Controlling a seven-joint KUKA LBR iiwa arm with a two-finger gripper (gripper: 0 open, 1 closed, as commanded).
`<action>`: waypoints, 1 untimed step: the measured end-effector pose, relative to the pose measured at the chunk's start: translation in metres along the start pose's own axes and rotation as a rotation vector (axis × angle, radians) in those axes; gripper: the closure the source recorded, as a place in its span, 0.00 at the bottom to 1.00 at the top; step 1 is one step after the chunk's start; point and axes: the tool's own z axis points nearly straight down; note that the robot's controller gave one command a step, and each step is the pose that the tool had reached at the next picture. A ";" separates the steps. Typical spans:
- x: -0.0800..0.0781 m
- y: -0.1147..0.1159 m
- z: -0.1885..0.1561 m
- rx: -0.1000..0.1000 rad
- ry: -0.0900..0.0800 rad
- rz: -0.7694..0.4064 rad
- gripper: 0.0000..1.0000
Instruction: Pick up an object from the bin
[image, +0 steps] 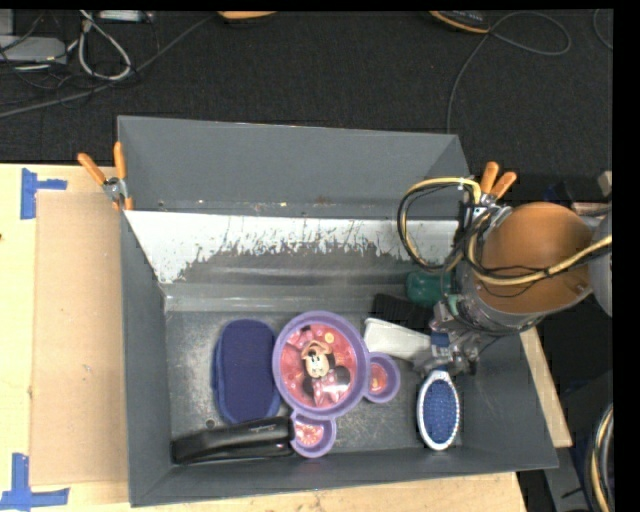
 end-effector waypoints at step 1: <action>0.000 0.000 0.000 0.000 0.000 0.002 1.00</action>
Offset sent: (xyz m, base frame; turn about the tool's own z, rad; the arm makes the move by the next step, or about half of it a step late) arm -0.0098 -0.0040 0.0002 0.0039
